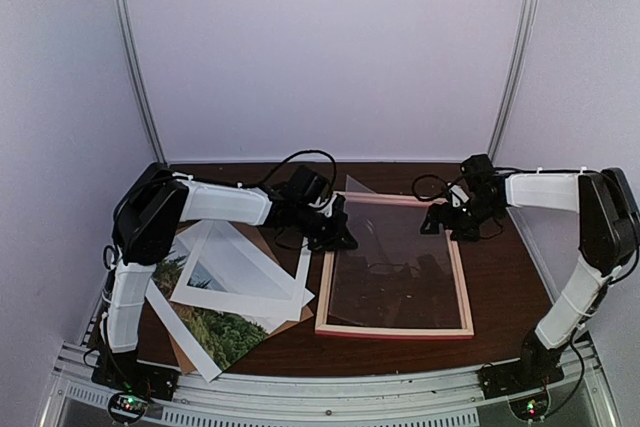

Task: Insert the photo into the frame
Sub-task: Place the glass panel in the frame body.

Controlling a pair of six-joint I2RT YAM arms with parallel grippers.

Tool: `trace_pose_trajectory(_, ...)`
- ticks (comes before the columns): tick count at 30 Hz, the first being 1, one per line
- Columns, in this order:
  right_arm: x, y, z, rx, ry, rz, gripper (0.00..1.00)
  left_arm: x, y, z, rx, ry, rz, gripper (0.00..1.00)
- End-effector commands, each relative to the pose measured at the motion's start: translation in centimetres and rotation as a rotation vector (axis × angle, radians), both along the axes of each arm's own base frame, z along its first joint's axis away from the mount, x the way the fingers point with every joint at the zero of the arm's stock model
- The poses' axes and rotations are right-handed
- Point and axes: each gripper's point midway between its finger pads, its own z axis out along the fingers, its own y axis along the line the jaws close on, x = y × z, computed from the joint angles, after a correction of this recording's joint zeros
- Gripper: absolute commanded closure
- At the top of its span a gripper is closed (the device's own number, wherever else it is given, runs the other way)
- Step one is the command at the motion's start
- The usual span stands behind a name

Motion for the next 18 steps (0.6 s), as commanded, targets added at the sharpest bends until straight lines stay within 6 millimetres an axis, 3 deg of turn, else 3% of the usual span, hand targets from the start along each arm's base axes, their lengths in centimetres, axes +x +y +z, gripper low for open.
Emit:
trace_pose_trajectory(1,0.8,2.5,1.1,0.022,-0.036,0.074,0.04,-0.8,-1.4,0.9,-0.04,-0.015,-0.049,0.99)
trace_pose_trajectory(11,0.2,7.4,-0.5,0.051,0.011,0.212,0.05,-0.7,-1.6,0.6,-0.036,-0.01,-0.049,0.96)
trace_pose_trajectory(18,-0.3,8.0,-2.4,0.065,0.061,0.219,0.05,-0.6,-1.7,0.6,-0.033,-0.008,-0.051,0.96)
